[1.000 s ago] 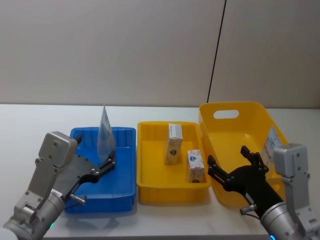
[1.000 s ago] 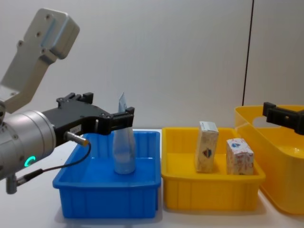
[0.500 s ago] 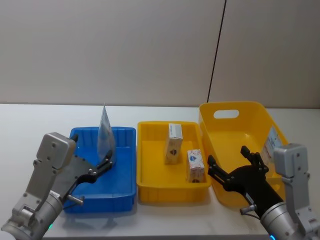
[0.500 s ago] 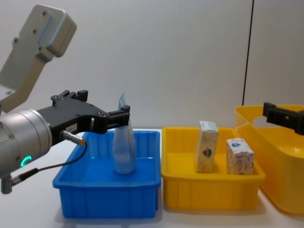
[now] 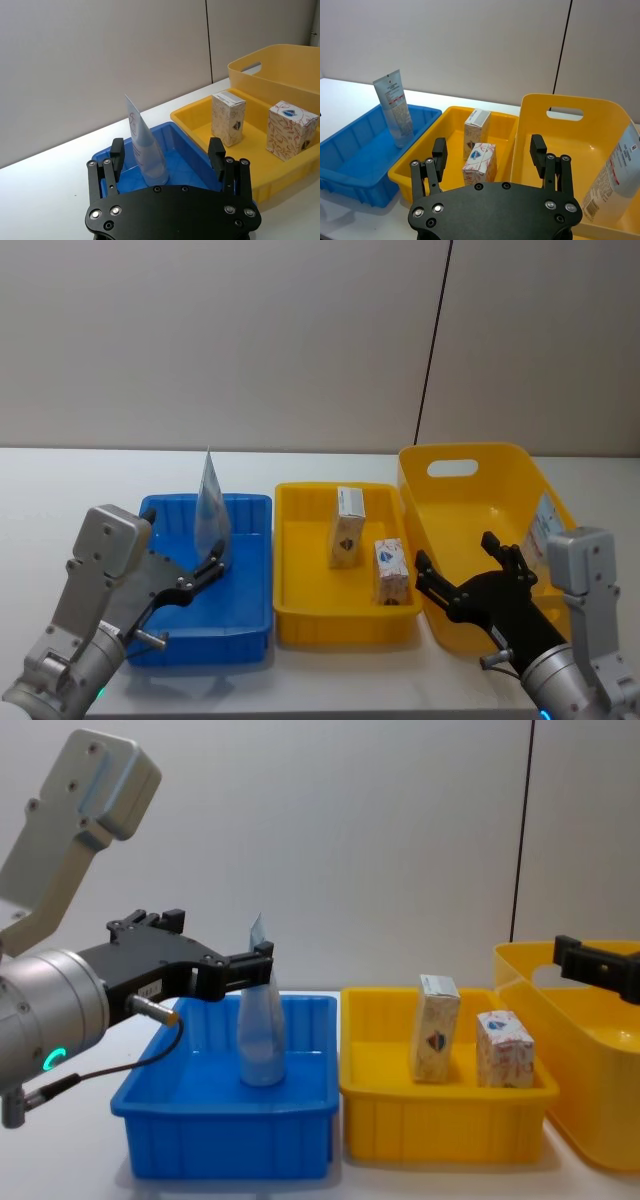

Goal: Bimanual collaborative sorting of washing and personal care products

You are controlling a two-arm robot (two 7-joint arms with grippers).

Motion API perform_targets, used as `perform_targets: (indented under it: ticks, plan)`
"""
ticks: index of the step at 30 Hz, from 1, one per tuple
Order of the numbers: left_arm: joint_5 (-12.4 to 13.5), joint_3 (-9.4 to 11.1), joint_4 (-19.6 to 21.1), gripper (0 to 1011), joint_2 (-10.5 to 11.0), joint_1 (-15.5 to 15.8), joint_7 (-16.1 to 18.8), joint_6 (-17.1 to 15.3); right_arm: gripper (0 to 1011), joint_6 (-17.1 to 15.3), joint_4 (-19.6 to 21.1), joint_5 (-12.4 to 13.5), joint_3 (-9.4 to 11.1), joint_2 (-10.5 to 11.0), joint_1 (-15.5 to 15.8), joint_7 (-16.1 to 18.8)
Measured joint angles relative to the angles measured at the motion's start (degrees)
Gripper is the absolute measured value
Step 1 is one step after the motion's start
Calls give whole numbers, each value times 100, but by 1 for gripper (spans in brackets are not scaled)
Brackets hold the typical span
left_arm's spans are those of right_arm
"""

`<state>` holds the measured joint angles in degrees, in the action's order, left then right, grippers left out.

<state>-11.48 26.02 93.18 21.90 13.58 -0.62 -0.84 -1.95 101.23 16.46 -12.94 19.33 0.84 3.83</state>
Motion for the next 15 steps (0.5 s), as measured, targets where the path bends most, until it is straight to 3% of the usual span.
perform_targets:
  ticks: [7, 15]
  plan:
    - [0, 0, 0, 1001, 0, 0, 0, 0, 1004, -28, 3, -2, -3, -4, 4, 16]
    - [-1, 0, 0, 1001, 0, 0, -1, 3, 1005, -278, 17, -47, -74, -51, -29, 19]
